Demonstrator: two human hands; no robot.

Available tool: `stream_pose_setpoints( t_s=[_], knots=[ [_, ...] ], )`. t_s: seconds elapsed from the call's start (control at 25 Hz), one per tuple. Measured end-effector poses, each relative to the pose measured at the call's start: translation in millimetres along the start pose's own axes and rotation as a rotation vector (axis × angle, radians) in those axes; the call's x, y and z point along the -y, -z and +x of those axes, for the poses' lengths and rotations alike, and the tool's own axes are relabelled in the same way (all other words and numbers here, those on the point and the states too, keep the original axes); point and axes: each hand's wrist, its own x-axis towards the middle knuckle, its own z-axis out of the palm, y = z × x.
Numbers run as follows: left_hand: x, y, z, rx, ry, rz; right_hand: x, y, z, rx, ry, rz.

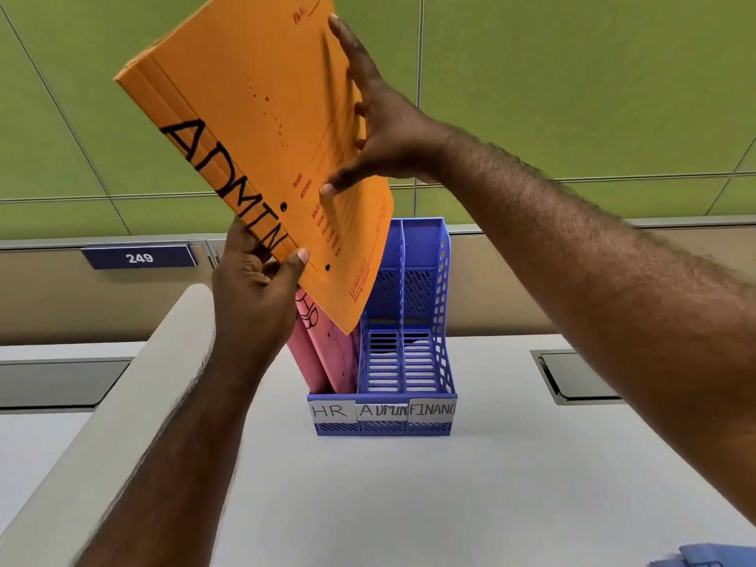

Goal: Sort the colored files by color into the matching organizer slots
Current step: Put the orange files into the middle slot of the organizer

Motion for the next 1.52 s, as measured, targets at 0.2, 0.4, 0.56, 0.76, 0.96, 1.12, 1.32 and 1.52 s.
stream_pose_setpoints(
  t_s=[0.2,0.4,0.56,0.76,0.96,1.12,1.32,1.52],
  knots=[
    [11,-15,-6,0.044,0.022,0.048,-25,0,-4,0.079,-0.035,0.121],
    [33,-32,-12,0.099,0.053,0.095,-57,-8,-15,0.112,-0.092,0.195],
    [57,-46,-22,0.140,0.102,0.102,-80,-20,-27,0.096,-0.135,0.168],
    [86,-63,-42,0.170,0.213,0.095,-98,-40,-43,0.066,-0.151,0.075],
    [114,-72,-64,0.158,0.310,0.103,-107,-64,-60,0.060,-0.127,-0.060],
    [127,-79,-82,0.136,0.376,0.140,-114,-85,-75,0.083,-0.186,-0.024],
    [136,-83,-94,0.135,0.465,0.131,-117,-105,-89,0.127,-0.255,-0.047],
    [141,-87,-103,0.135,0.492,0.262,-114,-124,-104,0.173,-0.298,-0.050]
  ],
)
